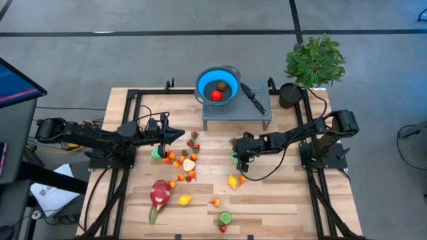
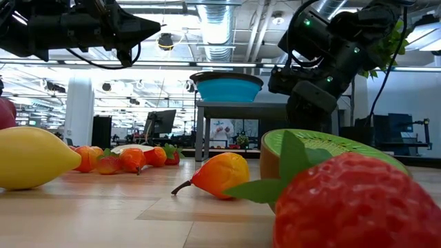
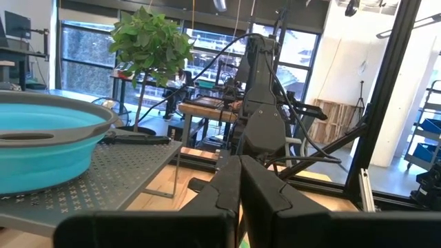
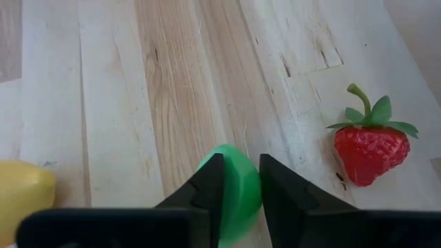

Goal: Pick & Place Fruit
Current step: Put the right green pear into the strainer bowl

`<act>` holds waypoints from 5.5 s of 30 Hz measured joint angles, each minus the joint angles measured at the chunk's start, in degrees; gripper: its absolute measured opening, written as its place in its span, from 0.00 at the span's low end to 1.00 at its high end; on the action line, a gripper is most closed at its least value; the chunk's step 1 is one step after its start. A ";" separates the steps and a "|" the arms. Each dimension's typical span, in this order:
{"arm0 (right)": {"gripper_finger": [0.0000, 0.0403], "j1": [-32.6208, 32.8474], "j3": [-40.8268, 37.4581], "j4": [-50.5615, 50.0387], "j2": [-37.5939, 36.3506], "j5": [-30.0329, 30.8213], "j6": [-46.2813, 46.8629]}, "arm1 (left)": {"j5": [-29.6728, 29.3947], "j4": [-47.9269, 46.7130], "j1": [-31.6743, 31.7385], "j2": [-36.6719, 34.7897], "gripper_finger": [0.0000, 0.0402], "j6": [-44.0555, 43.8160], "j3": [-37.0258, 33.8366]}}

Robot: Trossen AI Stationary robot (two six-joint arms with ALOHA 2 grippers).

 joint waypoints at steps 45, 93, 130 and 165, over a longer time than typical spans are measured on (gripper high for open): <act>0.12 0.12 -0.31 -5.23 -7.49 -0.48 -0.85 | 0.15 0.00 -0.01 0.02 0.00 0.02 0.00; 0.68 -0.22 7.85 -28.41 -8.66 -1.46 1.31 | 0.20 -0.04 0.02 0.02 0.00 0.02 0.02; 0.71 4.74 5.86 -30.15 -7.70 -3.81 6.67 | 0.24 -0.09 0.02 0.02 0.00 0.02 0.02; 0.71 2.25 6.23 -18.90 2.05 -1.88 3.82 | 0.00 -0.04 0.00 0.00 0.00 0.02 -2.25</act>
